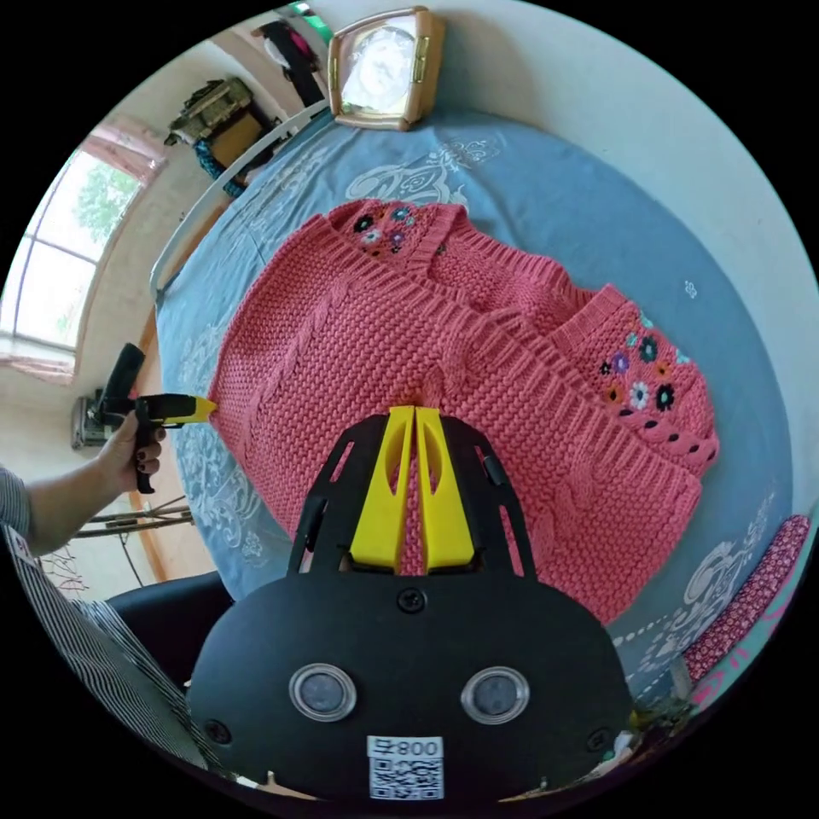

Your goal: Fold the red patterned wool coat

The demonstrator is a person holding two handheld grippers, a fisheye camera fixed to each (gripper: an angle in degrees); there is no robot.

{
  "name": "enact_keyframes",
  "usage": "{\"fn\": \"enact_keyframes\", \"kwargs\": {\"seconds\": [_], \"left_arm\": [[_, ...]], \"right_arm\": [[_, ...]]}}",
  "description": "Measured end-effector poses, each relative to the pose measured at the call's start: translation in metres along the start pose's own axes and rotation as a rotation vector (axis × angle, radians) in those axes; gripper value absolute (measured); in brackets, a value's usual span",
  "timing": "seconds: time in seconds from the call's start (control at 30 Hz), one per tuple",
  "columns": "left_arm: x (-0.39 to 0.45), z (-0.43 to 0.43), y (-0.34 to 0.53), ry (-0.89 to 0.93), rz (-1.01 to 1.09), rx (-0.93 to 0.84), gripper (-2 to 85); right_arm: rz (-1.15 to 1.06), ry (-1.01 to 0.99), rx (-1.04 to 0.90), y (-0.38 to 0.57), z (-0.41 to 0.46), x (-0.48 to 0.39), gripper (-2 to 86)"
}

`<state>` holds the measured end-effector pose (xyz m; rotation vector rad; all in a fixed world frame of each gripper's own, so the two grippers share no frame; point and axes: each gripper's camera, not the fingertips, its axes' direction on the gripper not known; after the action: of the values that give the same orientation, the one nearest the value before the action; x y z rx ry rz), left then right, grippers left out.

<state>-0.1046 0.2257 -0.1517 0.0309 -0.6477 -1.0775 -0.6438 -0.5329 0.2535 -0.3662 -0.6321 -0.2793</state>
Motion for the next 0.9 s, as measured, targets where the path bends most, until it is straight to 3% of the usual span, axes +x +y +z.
{"fn": "enact_keyframes", "kwargs": {"seconds": [0.1, 0.3, 0.53, 0.77, 0.9], "left_arm": [[-0.001, -0.004, 0.011, 0.023, -0.010, 0.008, 11.3], [-0.006, -0.006, 0.031, 0.117, -0.047, 0.047, 10.7], [0.012, -0.006, 0.037, 0.124, -0.016, 0.057, 8.4], [0.038, -0.012, 0.052, 0.151, 0.012, 0.075, 7.8], [0.055, -0.017, 0.059, 0.148, 0.026, 0.085, 7.8]], "right_arm": [[0.026, -0.062, -0.037, -0.021, -0.014, -0.003, 0.6], [0.007, -0.169, 0.076, -0.066, -0.052, -0.042, 3.8], [-0.100, -0.211, -0.017, -0.157, -0.028, -0.118, 8.0], [-0.054, -0.103, -0.172, -0.212, 0.013, -0.161, 12.9], [-0.016, 0.106, -0.181, -0.221, 0.026, -0.189, 11.5]]}}
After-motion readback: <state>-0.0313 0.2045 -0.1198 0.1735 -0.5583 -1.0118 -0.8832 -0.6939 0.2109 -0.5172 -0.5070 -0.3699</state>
